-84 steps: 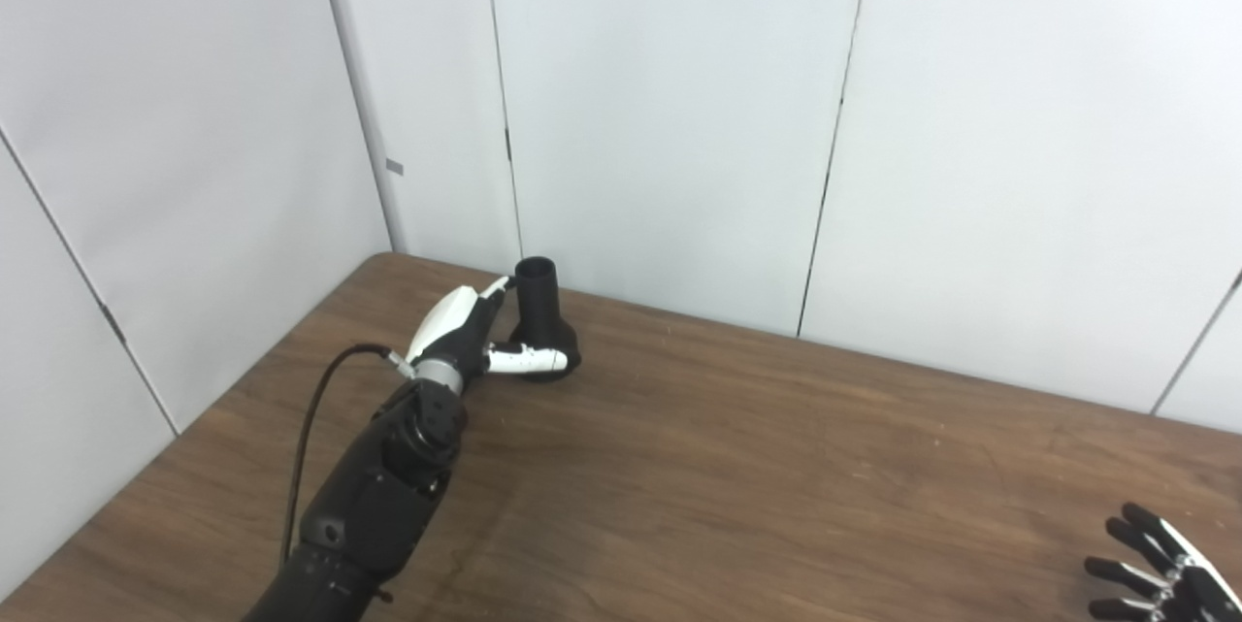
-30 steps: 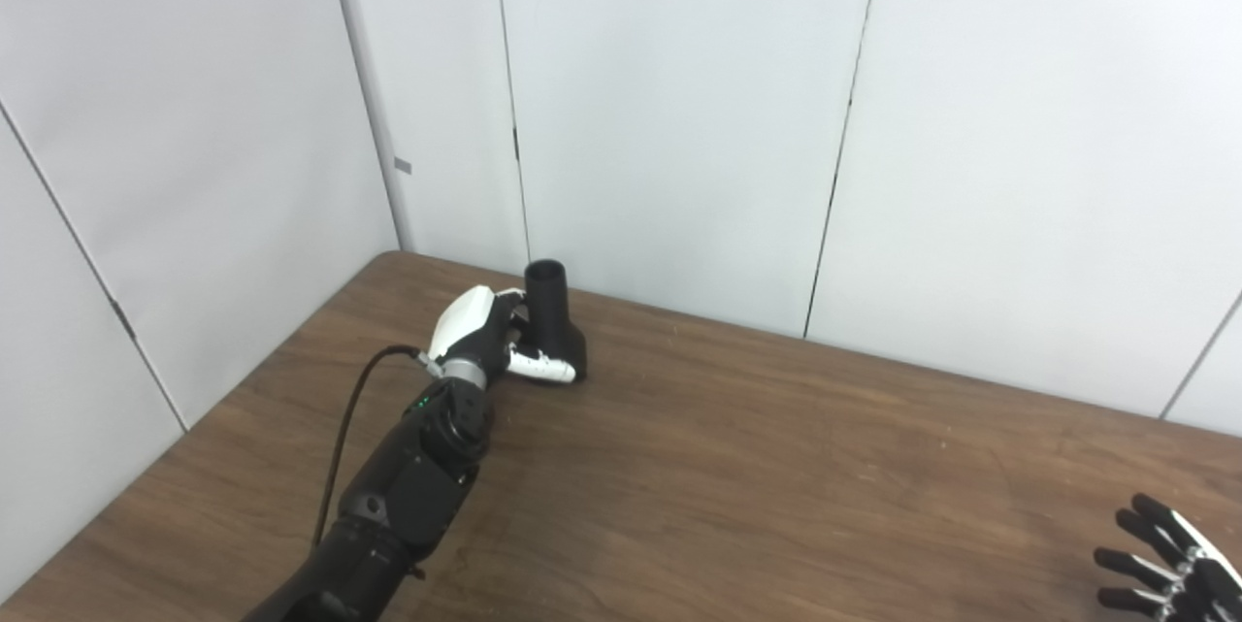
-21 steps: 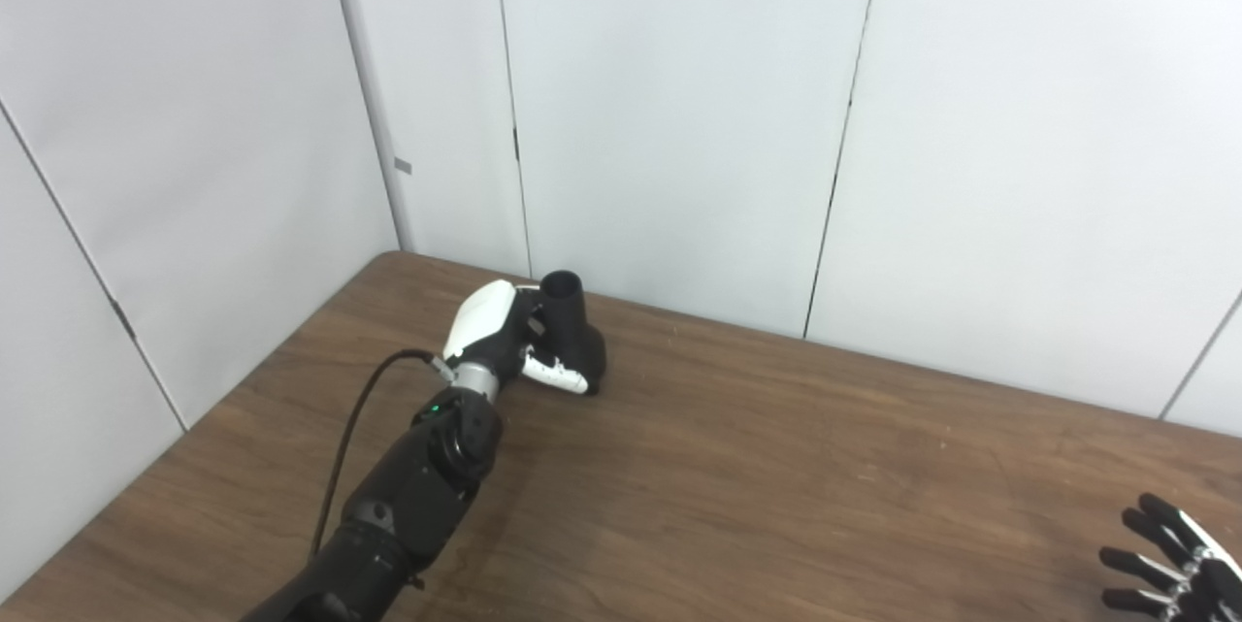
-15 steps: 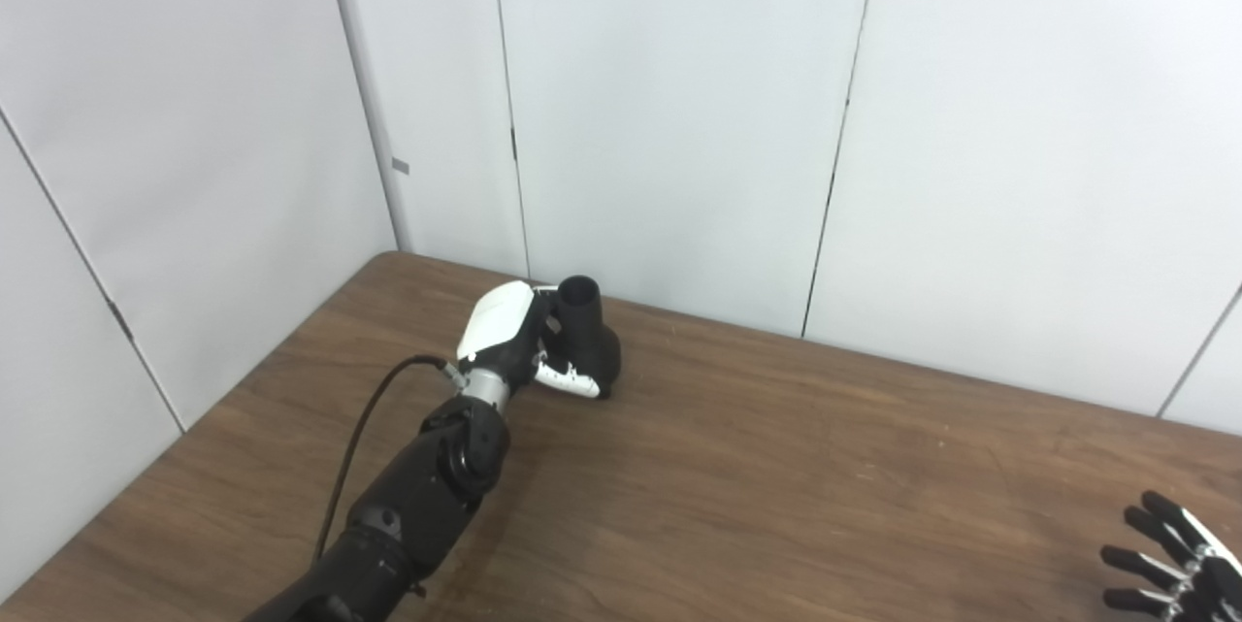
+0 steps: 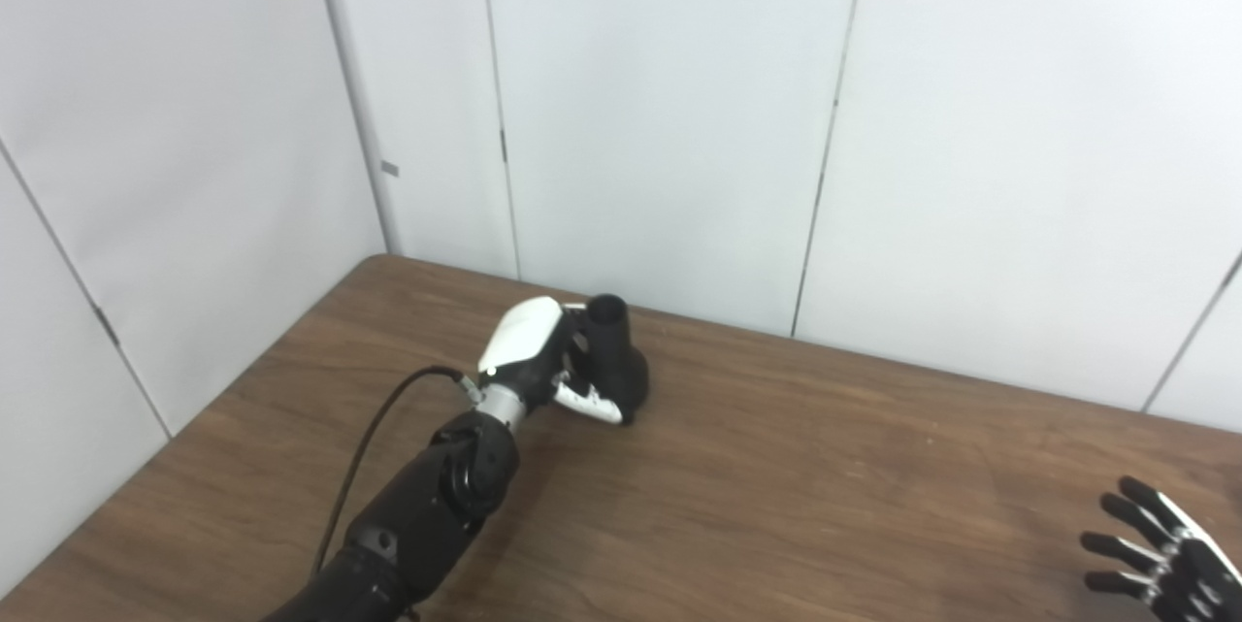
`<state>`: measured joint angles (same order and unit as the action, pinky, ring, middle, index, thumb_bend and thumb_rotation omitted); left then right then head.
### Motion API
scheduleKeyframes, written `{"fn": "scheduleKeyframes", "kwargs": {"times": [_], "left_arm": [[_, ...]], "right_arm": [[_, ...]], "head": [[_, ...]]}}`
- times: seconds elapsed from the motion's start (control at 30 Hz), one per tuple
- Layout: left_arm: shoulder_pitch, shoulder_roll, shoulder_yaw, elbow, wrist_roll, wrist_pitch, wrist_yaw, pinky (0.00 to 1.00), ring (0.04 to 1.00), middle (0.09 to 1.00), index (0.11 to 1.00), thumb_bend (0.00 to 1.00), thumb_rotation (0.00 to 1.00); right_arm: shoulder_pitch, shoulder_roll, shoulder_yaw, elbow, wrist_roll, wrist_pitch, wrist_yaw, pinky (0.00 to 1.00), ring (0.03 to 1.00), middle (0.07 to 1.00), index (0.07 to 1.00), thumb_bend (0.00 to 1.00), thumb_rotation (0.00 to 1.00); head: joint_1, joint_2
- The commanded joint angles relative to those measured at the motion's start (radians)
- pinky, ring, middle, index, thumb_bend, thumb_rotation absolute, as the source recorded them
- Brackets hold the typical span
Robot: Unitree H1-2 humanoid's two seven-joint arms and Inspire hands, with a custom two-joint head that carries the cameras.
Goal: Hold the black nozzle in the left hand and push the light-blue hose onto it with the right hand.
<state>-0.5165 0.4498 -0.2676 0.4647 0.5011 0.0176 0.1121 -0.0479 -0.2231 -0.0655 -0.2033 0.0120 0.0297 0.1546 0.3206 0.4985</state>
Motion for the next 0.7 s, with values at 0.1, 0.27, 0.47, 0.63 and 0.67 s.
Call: {"fn": "scheduleKeyframes", "kwargs": {"times": [0.1,0.27,0.47,0.63,0.67], "left_arm": [[0.032,-0.001,-0.050,-0.033,-0.070,0.010,-0.230,0.35,0.391,0.414,0.504,0.52,0.00],[0.014,-0.012,-0.073,-0.128,-0.165,0.101,-0.419,0.40,0.390,0.406,0.501,0.52,0.00],[0.009,-0.033,-0.154,-0.237,-0.083,0.128,-0.444,0.39,0.396,0.424,0.483,0.53,0.00],[0.009,-0.073,-0.202,-0.251,-0.005,0.112,-0.407,0.37,0.424,0.454,0.484,0.53,0.00],[0.012,-0.089,-0.209,-0.249,0.014,0.108,-0.389,0.36,0.425,0.453,0.485,0.53,0.00]], "right_arm": [[-0.029,0.006,-0.005,-0.011,0.008,-0.043,-0.014,0.64,0.759,0.868,0.894,0.75,0.16],[-0.024,0.019,0.002,-0.047,-0.024,0.033,-0.031,0.68,0.765,0.868,0.887,0.75,0.12],[-0.031,0.030,0.009,-0.029,-0.063,-0.004,-0.046,0.65,0.751,0.857,0.868,0.78,0.19],[-0.036,0.043,0.012,-0.022,-0.049,-0.023,-0.049,0.64,0.750,0.857,0.873,0.77,0.19],[-0.037,0.045,0.014,-0.026,-0.054,-0.024,-0.052,0.64,0.750,0.857,0.873,0.77,0.19]], "head": [[-0.039,0.011],[-0.077,0.023],[-0.124,0.035],[-0.147,0.043],[-0.153,0.045]]}}
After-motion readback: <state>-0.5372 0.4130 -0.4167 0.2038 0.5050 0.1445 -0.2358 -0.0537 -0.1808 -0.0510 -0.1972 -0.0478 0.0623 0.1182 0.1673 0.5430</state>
